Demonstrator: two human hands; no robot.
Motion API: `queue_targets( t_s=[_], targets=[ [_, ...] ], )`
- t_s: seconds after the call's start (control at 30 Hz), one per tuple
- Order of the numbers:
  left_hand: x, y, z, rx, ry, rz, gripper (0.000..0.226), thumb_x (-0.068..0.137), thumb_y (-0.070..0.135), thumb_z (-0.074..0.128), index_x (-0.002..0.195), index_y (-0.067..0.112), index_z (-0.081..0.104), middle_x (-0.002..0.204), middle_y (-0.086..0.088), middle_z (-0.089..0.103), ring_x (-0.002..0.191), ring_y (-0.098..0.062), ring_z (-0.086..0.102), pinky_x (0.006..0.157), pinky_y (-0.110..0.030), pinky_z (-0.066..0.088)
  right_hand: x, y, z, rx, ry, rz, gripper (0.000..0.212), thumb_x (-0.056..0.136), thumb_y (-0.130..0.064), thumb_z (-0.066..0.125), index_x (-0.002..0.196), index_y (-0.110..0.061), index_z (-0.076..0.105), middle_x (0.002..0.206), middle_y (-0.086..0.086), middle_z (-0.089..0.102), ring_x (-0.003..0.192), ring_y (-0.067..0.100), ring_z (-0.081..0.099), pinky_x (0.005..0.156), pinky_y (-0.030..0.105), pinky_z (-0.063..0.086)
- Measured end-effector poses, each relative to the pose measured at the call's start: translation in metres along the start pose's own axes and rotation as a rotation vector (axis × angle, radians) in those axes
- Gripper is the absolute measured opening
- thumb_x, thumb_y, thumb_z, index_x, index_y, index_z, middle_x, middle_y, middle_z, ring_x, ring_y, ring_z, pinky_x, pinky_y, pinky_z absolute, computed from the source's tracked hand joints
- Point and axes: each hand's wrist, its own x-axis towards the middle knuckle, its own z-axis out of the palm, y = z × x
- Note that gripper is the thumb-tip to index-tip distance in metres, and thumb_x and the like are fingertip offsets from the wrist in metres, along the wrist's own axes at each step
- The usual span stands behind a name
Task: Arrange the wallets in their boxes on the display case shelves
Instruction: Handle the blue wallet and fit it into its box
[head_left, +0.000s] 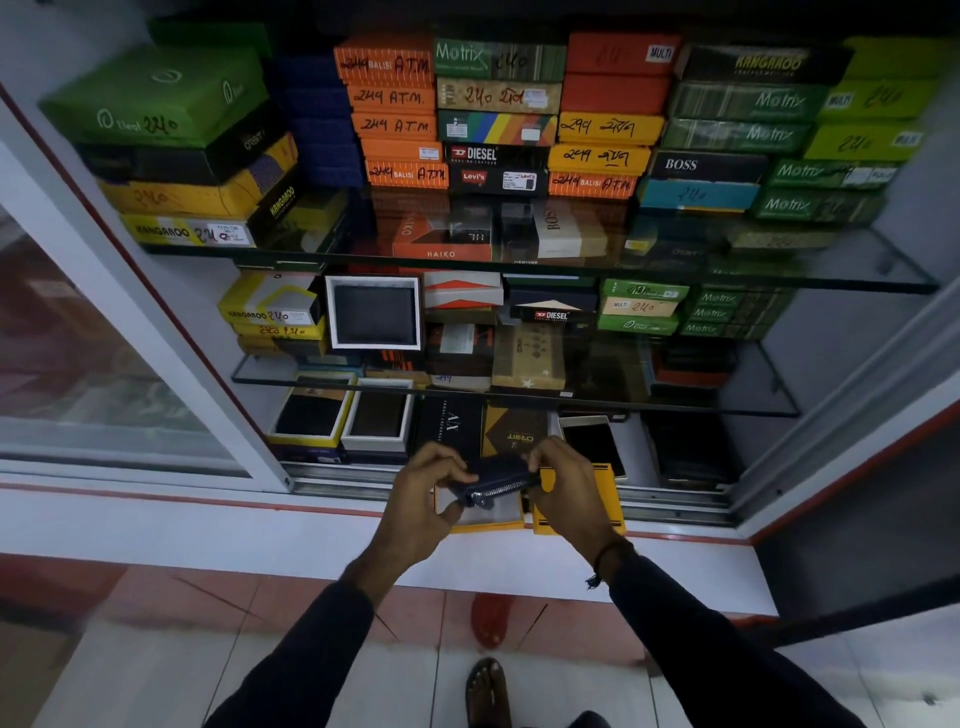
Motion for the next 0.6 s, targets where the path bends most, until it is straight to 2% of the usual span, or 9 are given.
queue_targets(
  t_s=[0.07, 0.17, 0.2, 0.27, 0.33, 0.4, 0.47, 0.53, 0.6],
  targets=[
    [-0.002, -0.004, -0.002, -0.075, -0.015, -0.104, 0.038, 0.069, -0.009, 0.082, 0.099, 0.012, 0.074, 0.106, -0.004, 0.068, 0.096, -0.015, 0.068, 0.081, -0.025, 0.058, 0.005, -0.004, -0.002, 0.123, -0.013, 0.132, 0.033, 0.073, 0.017, 0.067, 0.083, -0.012, 0.056, 0.094, 0.002, 0.063, 0.094, 0.022, 0.066, 0.078, 0.031, 0.059],
    [0.003, -0.013, -0.001, -0.313, 0.063, -0.469, 0.035, 0.081, 0.005, 0.080, 0.111, 0.019, 0.069, 0.104, -0.001, 0.073, 0.097, -0.015, 0.070, 0.071, -0.025, 0.061, 0.016, -0.009, -0.004, 0.619, -0.133, 0.489, 0.035, 0.077, 0.025, 0.063, 0.095, -0.005, 0.057, 0.097, 0.009, 0.060, 0.090, 0.024, 0.064, 0.070, 0.032, 0.058],
    [0.007, -0.019, 0.002, -0.357, 0.113, -0.564, 0.029, 0.084, 0.008, 0.078, 0.111, 0.017, 0.070, 0.100, -0.003, 0.074, 0.096, -0.019, 0.071, 0.068, -0.024, 0.060, 0.020, -0.008, -0.003, 0.714, -0.152, 0.573, 0.034, 0.078, 0.026, 0.062, 0.100, 0.000, 0.057, 0.094, 0.012, 0.060, 0.082, 0.021, 0.067, 0.064, 0.029, 0.059],
    [0.014, -0.029, 0.010, -0.266, 0.174, -0.669, 0.015, 0.086, 0.013, 0.077, 0.100, 0.012, 0.074, 0.092, -0.006, 0.075, 0.089, -0.024, 0.072, 0.067, -0.025, 0.059, 0.024, -0.006, 0.005, 0.789, -0.173, 0.699, 0.026, 0.084, 0.022, 0.057, 0.107, 0.010, 0.061, 0.089, 0.018, 0.061, 0.063, 0.012, 0.069, 0.058, 0.023, 0.058],
    [0.020, -0.036, 0.017, -0.088, 0.160, -0.733, 0.007, 0.085, 0.019, 0.077, 0.085, 0.011, 0.077, 0.083, -0.007, 0.076, 0.081, -0.022, 0.070, 0.070, -0.029, 0.058, 0.030, -0.003, 0.016, 0.509, -0.209, 0.744, 0.031, 0.085, 0.013, 0.062, 0.116, 0.011, 0.065, 0.102, 0.026, 0.069, 0.073, 0.016, 0.070, 0.075, 0.029, 0.058],
    [0.023, -0.042, 0.022, 0.065, 0.132, -0.746, 0.020, 0.084, 0.025, 0.078, 0.071, 0.010, 0.076, 0.073, -0.007, 0.074, 0.072, -0.020, 0.068, 0.068, -0.030, 0.053, 0.033, 0.000, 0.026, 0.173, -0.218, 0.691, 0.028, 0.082, 0.001, 0.069, 0.110, 0.004, 0.073, 0.112, 0.021, 0.073, 0.096, 0.028, 0.071, 0.089, 0.035, 0.058],
    [0.025, -0.047, 0.023, 0.202, 0.109, -0.731, 0.024, 0.082, 0.027, 0.078, 0.070, 0.006, 0.077, 0.071, -0.009, 0.075, 0.070, -0.021, 0.070, 0.063, -0.027, 0.050, 0.033, -0.003, 0.034, -0.099, -0.247, 0.581, 0.018, 0.079, -0.008, 0.074, 0.095, -0.001, 0.076, 0.103, 0.013, 0.076, 0.100, 0.026, 0.071, 0.076, 0.029, 0.058],
    [0.025, -0.052, 0.023, 0.253, 0.093, -0.731, 0.023, 0.083, 0.027, 0.077, 0.080, 0.005, 0.078, 0.079, -0.010, 0.077, 0.076, -0.024, 0.073, 0.055, -0.023, 0.046, 0.031, -0.008, 0.039, -0.231, -0.268, 0.547, 0.017, 0.080, -0.012, 0.073, 0.095, -0.005, 0.073, 0.100, 0.010, 0.074, 0.098, 0.025, 0.070, 0.063, 0.021, 0.050],
    [0.026, -0.053, 0.023, 0.230, 0.058, -0.754, 0.024, 0.085, 0.027, 0.074, 0.094, 0.004, 0.075, 0.091, -0.012, 0.077, 0.086, -0.028, 0.073, 0.058, -0.024, 0.048, 0.029, -0.009, 0.046, -0.258, -0.283, 0.543, 0.022, 0.081, -0.014, 0.072, 0.101, -0.005, 0.070, 0.103, 0.011, 0.072, 0.098, 0.026, 0.070, 0.068, 0.024, 0.055]
  ],
)
